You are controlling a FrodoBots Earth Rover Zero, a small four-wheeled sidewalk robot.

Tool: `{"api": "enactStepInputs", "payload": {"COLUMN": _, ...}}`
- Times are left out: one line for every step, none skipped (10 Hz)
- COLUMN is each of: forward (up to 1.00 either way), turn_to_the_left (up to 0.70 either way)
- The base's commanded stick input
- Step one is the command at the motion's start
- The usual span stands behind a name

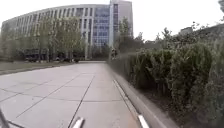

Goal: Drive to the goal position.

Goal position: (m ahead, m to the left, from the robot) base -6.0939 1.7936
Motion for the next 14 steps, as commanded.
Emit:
{"api": "enactStepInputs", "payload": {"forward": 0.04, "turn_to_the_left": 0.00}}
{"api": "enactStepInputs", "payload": {"forward": 0.04, "turn_to_the_left": 0.00}}
{"api": "enactStepInputs", "payload": {"forward": 0.04, "turn_to_the_left": 0.00}}
{"api": "enactStepInputs", "payload": {"forward": 0.04, "turn_to_the_left": 0.00}}
{"api": "enactStepInputs", "payload": {"forward": 0.04, "turn_to_the_left": 0.00}}
{"api": "enactStepInputs", "payload": {"forward": 0.04, "turn_to_the_left": 0.00}}
{"api": "enactStepInputs", "payload": {"forward": 0.04, "turn_to_the_left": 0.00}}
{"api": "enactStepInputs", "payload": {"forward": 0.04, "turn_to_the_left": 0.00}}
{"api": "enactStepInputs", "payload": {"forward": 0.04, "turn_to_the_left": 0.00}}
{"api": "enactStepInputs", "payload": {"forward": 0.04, "turn_to_the_left": 0.00}}
{"api": "enactStepInputs", "payload": {"forward": 0.04, "turn_to_the_left": 0.00}}
{"api": "enactStepInputs", "payload": {"forward": 0.04, "turn_to_the_left": 0.00}}
{"api": "enactStepInputs", "payload": {"forward": 0.04, "turn_to_the_left": 0.00}}
{"api": "enactStepInputs", "payload": {"forward": 0.04, "turn_to_the_left": 0.00}}
